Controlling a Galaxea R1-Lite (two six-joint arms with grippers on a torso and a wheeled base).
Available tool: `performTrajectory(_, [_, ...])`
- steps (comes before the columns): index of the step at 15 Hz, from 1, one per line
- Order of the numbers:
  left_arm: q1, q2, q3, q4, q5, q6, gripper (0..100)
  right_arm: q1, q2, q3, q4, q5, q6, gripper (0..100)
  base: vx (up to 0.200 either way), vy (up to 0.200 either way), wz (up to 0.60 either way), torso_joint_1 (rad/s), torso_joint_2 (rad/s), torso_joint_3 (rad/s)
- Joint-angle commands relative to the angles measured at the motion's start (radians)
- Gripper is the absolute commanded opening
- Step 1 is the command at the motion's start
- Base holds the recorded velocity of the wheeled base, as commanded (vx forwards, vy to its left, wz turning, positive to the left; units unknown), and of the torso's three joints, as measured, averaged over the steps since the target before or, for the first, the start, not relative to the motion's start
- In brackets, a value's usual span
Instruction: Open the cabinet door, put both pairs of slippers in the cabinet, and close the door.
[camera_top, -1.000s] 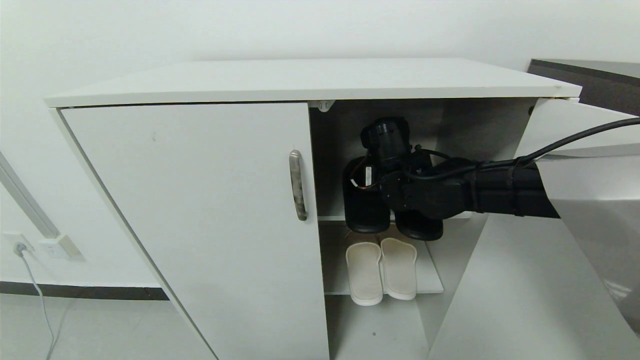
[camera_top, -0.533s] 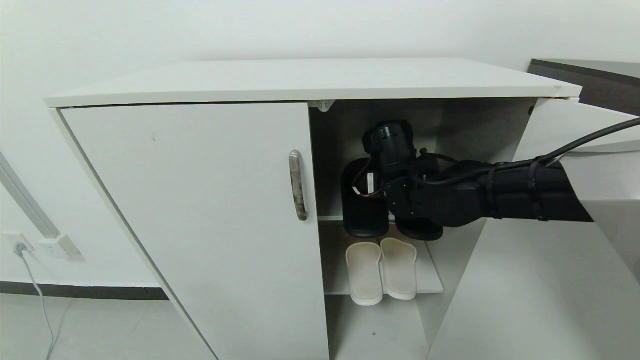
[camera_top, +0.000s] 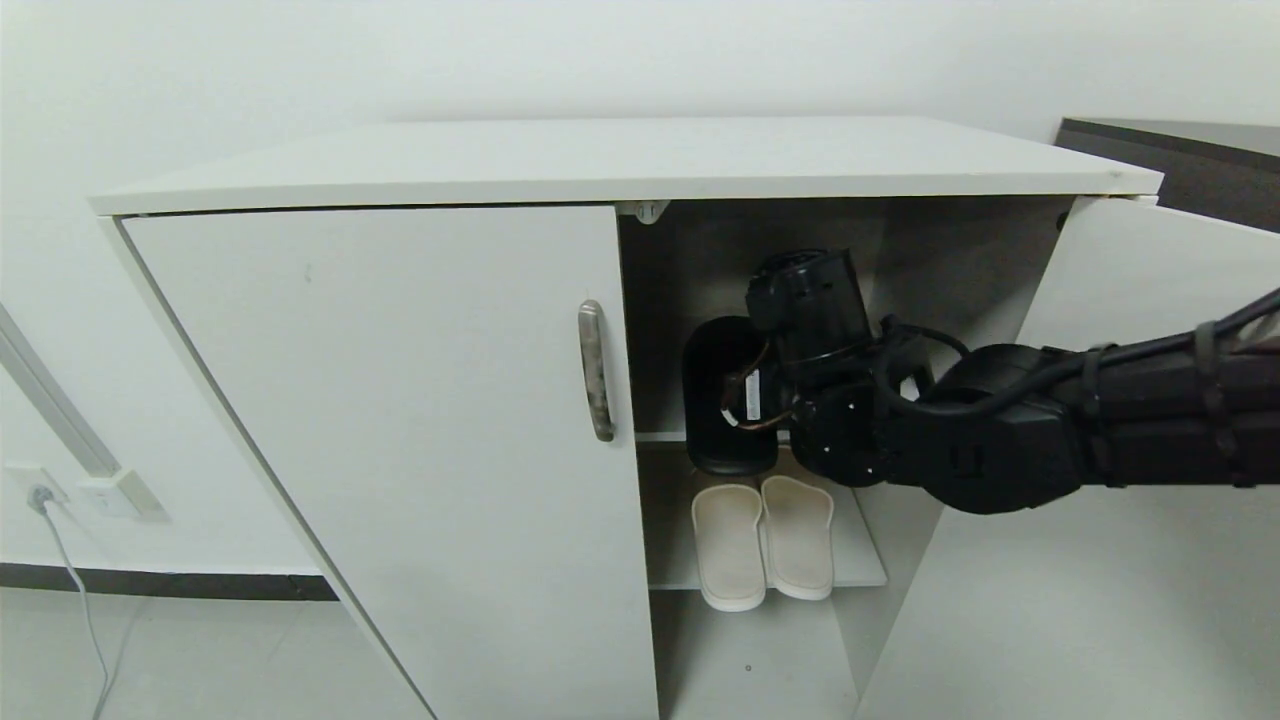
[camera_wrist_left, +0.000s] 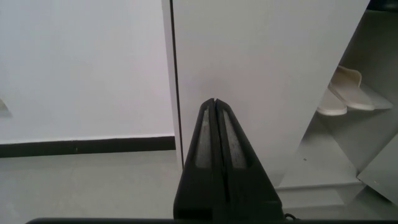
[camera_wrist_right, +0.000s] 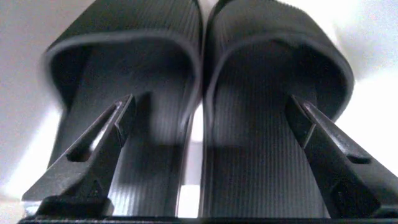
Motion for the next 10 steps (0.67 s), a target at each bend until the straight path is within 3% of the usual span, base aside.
performTrajectory(1, [0.0, 0.001, 0.0, 0.0, 0.0, 0.0, 0, 0.05, -0.108, 0.12, -0.041, 0.0, -0.002, 100, 0.0, 0.0, 0.0, 0.0, 0.0, 0.0])
performTrajectory(6, [0.0, 0.001, 0.0, 0.0, -0.001, -0.002, 0, 0.136, -0.24, 0.315, -0.153, 0.002, -0.003, 100, 0.0, 0.0, 0.0, 0.0, 0.0, 0.0])
performTrajectory(9, [0.0, 0.001, 0.0, 0.0, -0.001, -0.003, 0, 0.139, -0.271, 0.389, -0.197, 0.009, 0.0, 100, 0.0, 0.0, 0.0, 0.0, 0.0, 0.0])
performTrajectory(10, [0.001, 0.001, 0.0, 0.0, -0.001, -0.005, 0, 0.137, -0.27, 0.417, -0.232, 0.013, -0.003, 0, 0.0, 0.0, 0.0, 0.0, 0.0, 0.0])
